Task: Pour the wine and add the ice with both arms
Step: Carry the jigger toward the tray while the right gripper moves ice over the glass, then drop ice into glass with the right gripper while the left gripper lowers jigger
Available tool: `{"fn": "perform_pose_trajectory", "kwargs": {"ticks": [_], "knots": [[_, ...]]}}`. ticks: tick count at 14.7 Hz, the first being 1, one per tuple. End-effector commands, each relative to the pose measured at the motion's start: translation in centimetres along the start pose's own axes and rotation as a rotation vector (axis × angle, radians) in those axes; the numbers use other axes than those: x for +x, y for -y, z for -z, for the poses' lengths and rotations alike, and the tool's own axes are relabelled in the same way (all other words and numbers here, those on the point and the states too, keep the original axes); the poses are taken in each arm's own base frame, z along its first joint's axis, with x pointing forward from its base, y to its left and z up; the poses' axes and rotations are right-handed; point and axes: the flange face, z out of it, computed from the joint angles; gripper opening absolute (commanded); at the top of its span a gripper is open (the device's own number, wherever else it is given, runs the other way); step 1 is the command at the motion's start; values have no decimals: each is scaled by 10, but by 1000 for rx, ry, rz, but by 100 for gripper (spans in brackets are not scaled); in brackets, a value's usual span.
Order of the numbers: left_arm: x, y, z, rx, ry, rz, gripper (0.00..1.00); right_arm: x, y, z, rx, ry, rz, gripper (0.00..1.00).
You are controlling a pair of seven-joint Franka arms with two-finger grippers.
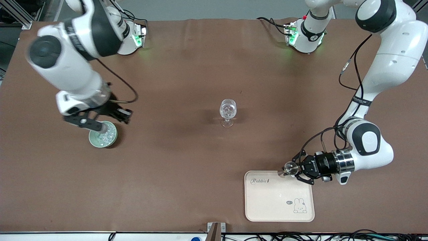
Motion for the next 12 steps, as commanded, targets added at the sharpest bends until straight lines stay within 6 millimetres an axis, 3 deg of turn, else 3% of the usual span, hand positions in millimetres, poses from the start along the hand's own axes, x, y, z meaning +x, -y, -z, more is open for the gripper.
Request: {"fn": "perform_pose_trajectory", "kwargs": {"ticks": [1,5,8,12], "knots": [[18,-14,10,-46,11,9,1,-22,79,-19,1,-12,-106,3],[66,-17,25,-108,-64,59,1,-80,159,-49,21,-14,-146,2],[88,-17,37,-123,-96,74,1,-131,205,-70,79,-30,-180,2],[109,-16,33,-126,-88,88,1,-179,233,-99,74,-21,-144,2]]}}
